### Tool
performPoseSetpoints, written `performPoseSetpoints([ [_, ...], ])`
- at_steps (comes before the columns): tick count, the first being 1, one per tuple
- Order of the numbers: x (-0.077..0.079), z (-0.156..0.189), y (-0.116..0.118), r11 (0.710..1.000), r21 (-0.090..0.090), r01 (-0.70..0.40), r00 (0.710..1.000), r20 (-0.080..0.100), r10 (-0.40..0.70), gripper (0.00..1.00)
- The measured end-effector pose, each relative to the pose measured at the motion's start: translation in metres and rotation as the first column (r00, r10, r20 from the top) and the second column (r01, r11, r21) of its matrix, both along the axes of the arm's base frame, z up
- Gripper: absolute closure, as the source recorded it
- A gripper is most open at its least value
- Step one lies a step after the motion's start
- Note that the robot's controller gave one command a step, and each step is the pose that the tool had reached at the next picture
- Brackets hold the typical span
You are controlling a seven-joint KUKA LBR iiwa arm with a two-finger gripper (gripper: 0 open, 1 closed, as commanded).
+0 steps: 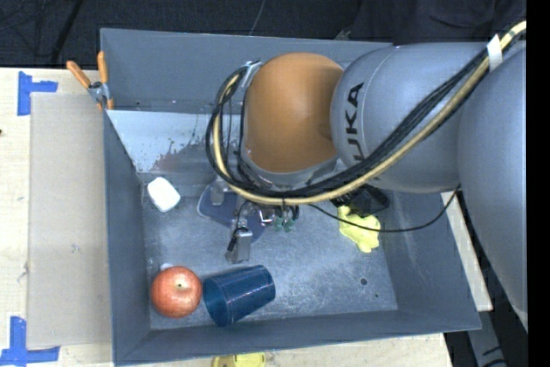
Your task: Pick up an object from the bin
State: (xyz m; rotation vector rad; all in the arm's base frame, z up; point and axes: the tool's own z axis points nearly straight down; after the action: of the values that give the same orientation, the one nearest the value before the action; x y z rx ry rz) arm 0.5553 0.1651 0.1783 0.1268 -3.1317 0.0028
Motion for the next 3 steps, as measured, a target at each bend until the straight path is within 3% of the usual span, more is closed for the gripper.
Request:
performPoseSetpoints([
  [1, -0.039, -0.011, -0.015, 0.982, 0.003, -0.190, 0.982, 0.018, 0.189, 0.00],
  [2, -0.060, -0.063, -0.062, 0.962, 0.003, -0.273, 0.962, 0.008, 0.273, 0.00],
  [3, -0.052, -0.091, -0.084, 0.969, 0.000, -0.245, 0.969, 0.003, 0.245, 0.00],
])
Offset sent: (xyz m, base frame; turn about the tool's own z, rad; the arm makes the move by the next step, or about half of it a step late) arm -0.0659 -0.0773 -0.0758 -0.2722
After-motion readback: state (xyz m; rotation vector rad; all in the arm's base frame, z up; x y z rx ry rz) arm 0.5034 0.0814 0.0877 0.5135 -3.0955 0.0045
